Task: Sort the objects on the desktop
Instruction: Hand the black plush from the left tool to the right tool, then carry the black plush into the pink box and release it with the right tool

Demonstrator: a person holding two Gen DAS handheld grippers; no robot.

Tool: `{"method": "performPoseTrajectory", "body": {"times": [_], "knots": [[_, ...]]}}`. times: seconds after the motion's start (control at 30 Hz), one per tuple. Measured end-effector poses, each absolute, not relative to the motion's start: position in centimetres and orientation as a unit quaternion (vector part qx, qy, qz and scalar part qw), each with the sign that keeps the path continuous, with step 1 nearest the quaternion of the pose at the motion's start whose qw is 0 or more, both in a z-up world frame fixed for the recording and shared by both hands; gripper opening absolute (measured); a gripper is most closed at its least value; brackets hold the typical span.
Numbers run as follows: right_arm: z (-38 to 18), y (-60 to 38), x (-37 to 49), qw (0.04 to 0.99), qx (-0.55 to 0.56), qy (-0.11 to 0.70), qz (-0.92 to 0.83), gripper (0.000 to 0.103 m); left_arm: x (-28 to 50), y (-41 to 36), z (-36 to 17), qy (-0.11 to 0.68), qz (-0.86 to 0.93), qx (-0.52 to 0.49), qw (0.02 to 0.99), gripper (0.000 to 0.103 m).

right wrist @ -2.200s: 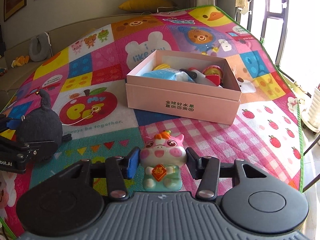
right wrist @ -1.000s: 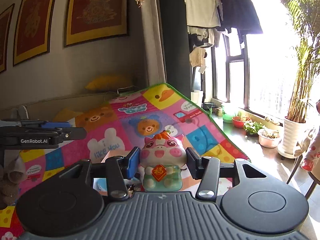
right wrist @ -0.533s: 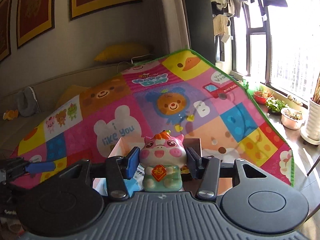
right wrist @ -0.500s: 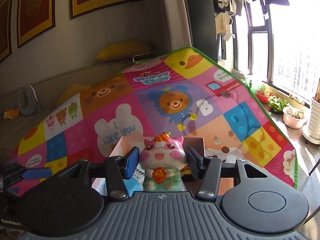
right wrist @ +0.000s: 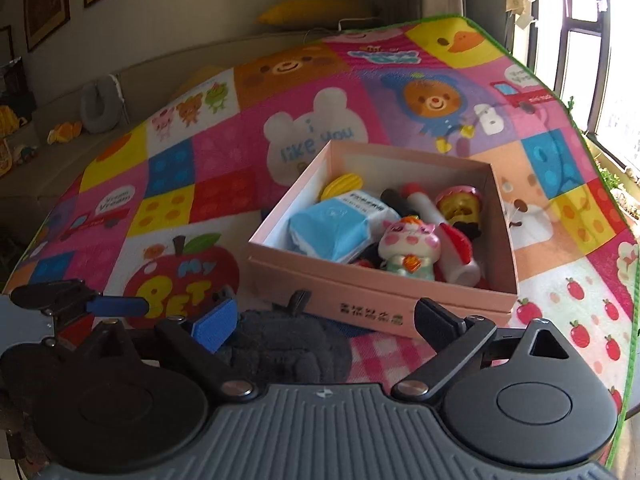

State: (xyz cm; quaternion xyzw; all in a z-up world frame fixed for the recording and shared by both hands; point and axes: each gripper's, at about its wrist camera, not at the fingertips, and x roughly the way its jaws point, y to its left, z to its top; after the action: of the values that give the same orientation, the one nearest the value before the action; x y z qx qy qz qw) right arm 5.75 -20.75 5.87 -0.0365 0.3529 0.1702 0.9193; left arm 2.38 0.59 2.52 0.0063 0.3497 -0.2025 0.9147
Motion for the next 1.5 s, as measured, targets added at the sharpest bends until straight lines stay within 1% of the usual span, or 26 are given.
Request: {"method": "performPoseTrajectory", "body": {"times": [0.07, 0.27, 0.37, 0.47, 0.67, 0.83, 0.97, 1.1, 1.33, 1.5], "knots": [[5.0, -19.7, 6.0, 0.915, -0.03, 0.366, 0.169, 0.098, 1.6, 0.8, 2.6, 0.352, -0.201, 0.012, 0.914, 0.1], [3.9, -18.4, 6.5, 0.887, 0.0, 0.421, 0.188, 0.098, 0.3, 1.7, 2.9, 0.356, -0.191, 0.006, 0.915, 0.101], [3.7, -18.0, 5.5, 0.893, -0.022, 0.415, 0.172, 0.086, -0.3, 1.6, 3.1, 0.356, -0.194, 0.002, 0.914, 0.101], [4.3, -18.7, 4.5, 0.894, -0.018, 0.414, 0.173, 0.082, -0.8, 1.0, 3.5, 0.351, -0.203, 0.004, 0.914, 0.102], [7.6, -20.7, 1.0, 0.91, -0.051, 0.375, 0.168, 0.082, -1.7, -0.7, 4.3, 0.339, -0.225, 0.018, 0.913, 0.103], [13.3, -24.1, 0.2, 0.945, -0.021, 0.295, 0.137, 0.082, -1.0, -1.7, 4.6, 0.328, -0.226, 0.009, 0.917, 0.103], [16.0, -25.9, 3.4, 0.96, 0.023, 0.255, 0.113, 0.082, 0.4, -2.0, 4.7, 0.307, -0.221, -0.013, 0.926, 0.103], [15.9, -25.1, 8.9, 0.963, 0.05, 0.245, 0.104, 0.082, 2.1, -1.8, 4.2, 0.289, -0.207, -0.03, 0.934, 0.103], [11.5, -22.3, 17.8, 0.957, 0.081, 0.264, 0.091, 0.082, 4.7, -1.3, 3.4, 0.277, -0.218, -0.052, 0.935, 0.103], [8.7, -22.5, 21.0, 0.942, 0.091, 0.308, 0.096, 0.084, 6.5, -1.7, 2.9, 0.267, -0.234, -0.078, 0.931, 0.103]]}}
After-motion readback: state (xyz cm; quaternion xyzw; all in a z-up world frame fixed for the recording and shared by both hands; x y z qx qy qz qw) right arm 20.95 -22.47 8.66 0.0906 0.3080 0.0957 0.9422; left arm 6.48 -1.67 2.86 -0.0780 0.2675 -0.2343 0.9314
